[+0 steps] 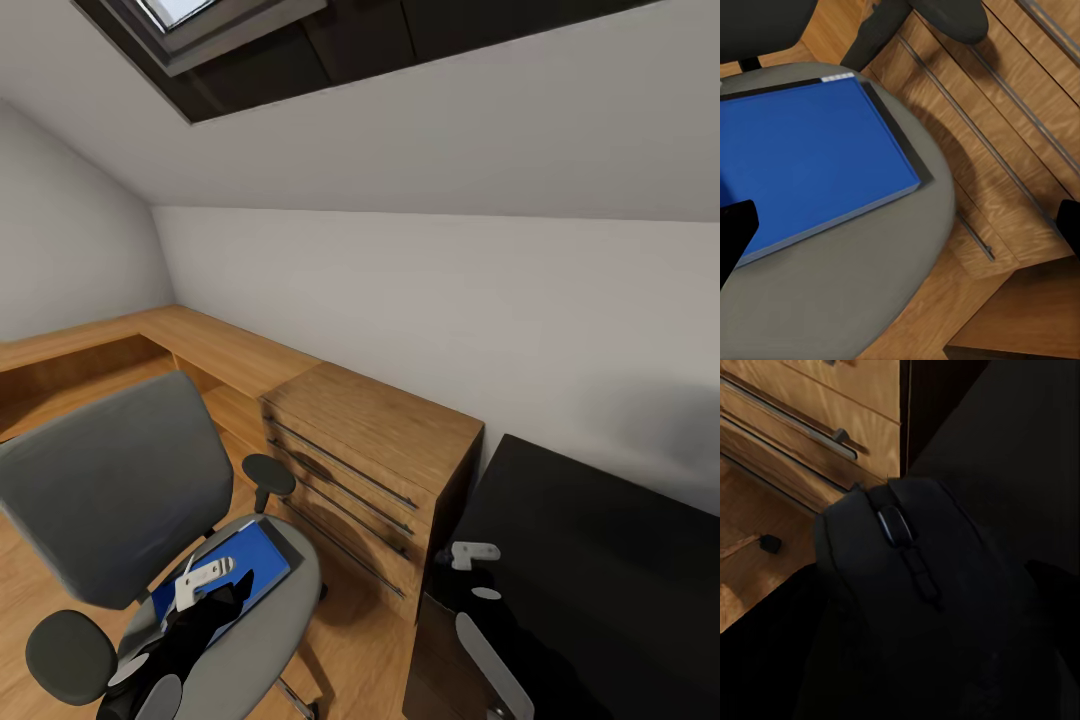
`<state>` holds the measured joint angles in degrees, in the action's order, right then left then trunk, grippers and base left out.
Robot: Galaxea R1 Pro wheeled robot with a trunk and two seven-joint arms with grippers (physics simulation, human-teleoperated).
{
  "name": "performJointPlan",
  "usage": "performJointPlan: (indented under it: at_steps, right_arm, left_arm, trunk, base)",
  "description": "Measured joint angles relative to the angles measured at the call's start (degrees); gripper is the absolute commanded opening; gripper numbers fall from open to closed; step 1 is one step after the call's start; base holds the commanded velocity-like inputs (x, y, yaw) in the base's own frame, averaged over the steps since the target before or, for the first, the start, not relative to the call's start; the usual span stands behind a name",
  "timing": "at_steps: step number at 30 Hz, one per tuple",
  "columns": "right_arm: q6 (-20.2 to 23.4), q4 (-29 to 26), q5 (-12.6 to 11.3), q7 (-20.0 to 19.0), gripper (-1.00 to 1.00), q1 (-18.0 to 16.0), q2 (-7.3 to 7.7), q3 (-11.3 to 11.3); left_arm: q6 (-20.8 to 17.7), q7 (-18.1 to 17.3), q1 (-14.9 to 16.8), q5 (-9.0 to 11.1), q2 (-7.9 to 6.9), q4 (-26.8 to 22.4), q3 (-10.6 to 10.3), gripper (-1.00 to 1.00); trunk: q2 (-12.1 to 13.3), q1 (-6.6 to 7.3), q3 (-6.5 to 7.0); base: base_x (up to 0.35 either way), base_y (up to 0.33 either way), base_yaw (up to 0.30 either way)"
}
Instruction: In the bedroom, organize the workspace by keeping the computer under the desk, ensuring the monitor is on the desk, placing the keyboard on the desk next to the monitor, placing the mouse on the desk next to the keyboard, moving the folder from the swivel chair onto the desk next to the mouse, stacking the notebook on top of the folder with the pen on top of the notebook, and positioning the swivel chair next to the desk.
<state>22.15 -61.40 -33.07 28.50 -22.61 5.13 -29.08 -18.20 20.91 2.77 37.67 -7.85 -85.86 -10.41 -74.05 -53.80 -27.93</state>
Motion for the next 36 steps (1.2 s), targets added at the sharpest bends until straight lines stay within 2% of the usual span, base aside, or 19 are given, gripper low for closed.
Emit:
performJointPlan:
  at_steps: [2, 4, 23, 30, 36]
  right_arm:
    - [0.1, -1.4, 0.0, 0.0, -1.0, 0.0, 1.0, -0.1]
    - [0.1, -1.8, -0.1, 0.0, -1.0, 0.0, 1.38, -0.1]
    - [0.1, -2.0, 0.1, 0.0, -1.0, 0.0, 1.64, -0.1]
    - [0.1, -4.3, 0.2, 0.2, -1.0, 0.1, 1.72, 0.0]
    - [0.1, -7.4, 0.2, 0.5, -1.0, 0.2, 1.94, 2.0]
  left_arm:
    - [0.0, 0.0, 0.0, 0.0, 0.0, 0.0, 0.0, 1.0]
    - [0.0, 0.0, 0.0, 0.0, 0.0, 0.0, 0.0, 1.0]
    - [0.0, 0.0, 0.0, 0.0, 0.0, 0.0, 0.0, 1.0]
    - [0.0, 0.0, 0.0, 0.0, 0.0, 0.0, 0.0, 1.0]
    - [0.0, 0.1, 0.0, -0.2, 0.0, 0.0, 0.0, 1.0]
  trunk:
    - [0.0, 0.0, 0.0]
    - [0.0, 0.0, 0.0]
    - [0.0, 0.0, 0.0]
    - [2.8, 1.53, 1.25]
    - [5.2, 2.85, 2.33]
  base:
    - [0.0, 0.0, 0.0]
    - [0.0, 0.0, 0.0]
    - [0.0, 0.0, 0.0]
    - [0.0, 0.0, 0.0]
    - [0.0, 0.0, 0.0]
